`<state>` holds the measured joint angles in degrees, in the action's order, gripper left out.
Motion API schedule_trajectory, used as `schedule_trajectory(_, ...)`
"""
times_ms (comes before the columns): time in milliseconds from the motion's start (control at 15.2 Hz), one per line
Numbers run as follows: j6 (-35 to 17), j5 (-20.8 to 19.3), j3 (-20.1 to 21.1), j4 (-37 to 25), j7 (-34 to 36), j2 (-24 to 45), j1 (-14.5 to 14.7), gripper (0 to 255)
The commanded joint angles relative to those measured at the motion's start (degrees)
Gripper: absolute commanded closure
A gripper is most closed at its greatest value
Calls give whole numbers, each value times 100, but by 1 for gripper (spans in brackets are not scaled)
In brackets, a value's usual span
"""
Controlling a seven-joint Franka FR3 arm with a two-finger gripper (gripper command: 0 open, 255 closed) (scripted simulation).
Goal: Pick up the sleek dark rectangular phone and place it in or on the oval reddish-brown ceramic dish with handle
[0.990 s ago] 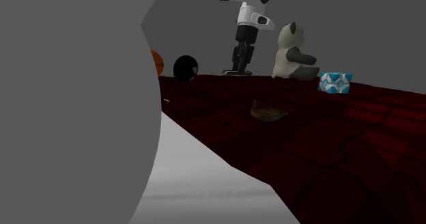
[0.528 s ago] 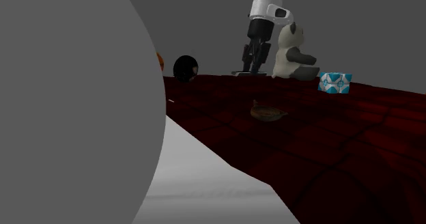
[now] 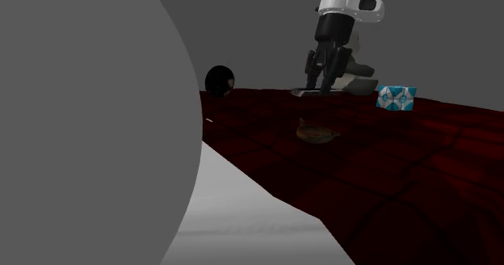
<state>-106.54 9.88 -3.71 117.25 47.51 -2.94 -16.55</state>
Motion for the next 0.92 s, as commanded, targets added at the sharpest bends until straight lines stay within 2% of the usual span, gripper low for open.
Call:
schedule_trajectory(0,-103,-1,-21,137,-62,-25,-19,255)
schedule_trajectory(858,-1013,95,-11,705,-234,333,-7,255)
